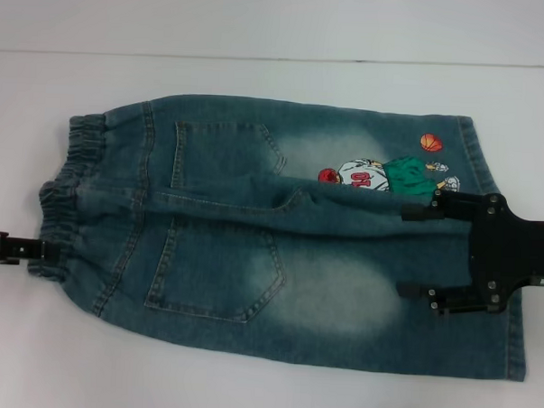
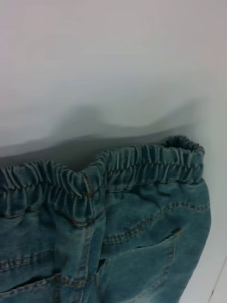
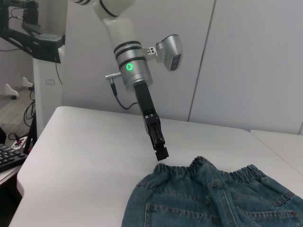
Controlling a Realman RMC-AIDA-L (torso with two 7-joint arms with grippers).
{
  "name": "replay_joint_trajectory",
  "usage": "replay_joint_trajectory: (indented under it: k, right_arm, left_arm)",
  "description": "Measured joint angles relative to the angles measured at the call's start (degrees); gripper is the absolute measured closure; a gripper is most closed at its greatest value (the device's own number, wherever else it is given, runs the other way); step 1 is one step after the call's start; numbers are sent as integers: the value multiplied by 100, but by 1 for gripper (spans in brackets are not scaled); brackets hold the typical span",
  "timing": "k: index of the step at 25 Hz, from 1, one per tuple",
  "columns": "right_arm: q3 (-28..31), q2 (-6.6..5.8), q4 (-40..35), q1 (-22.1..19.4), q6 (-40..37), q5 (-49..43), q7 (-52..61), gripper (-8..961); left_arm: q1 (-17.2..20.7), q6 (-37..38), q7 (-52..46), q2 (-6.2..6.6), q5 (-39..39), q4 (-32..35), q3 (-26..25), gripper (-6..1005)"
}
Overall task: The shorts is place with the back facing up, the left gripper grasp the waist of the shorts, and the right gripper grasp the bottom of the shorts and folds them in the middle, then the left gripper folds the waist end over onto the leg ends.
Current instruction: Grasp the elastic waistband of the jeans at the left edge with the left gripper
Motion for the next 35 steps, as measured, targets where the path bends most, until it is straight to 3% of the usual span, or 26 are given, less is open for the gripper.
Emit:
replay_joint_trajectory:
  k: [23, 35]
  right_arm:
    - [16, 0, 0, -18, -1, 27, -33, 93]
    - [44, 10, 0, -26, 16, 2, -62, 92]
  left_arm:
    - [-169, 7, -12, -6, 53, -300, 44, 249]
    - [-262, -52, -333, 100, 344, -295, -2, 266]
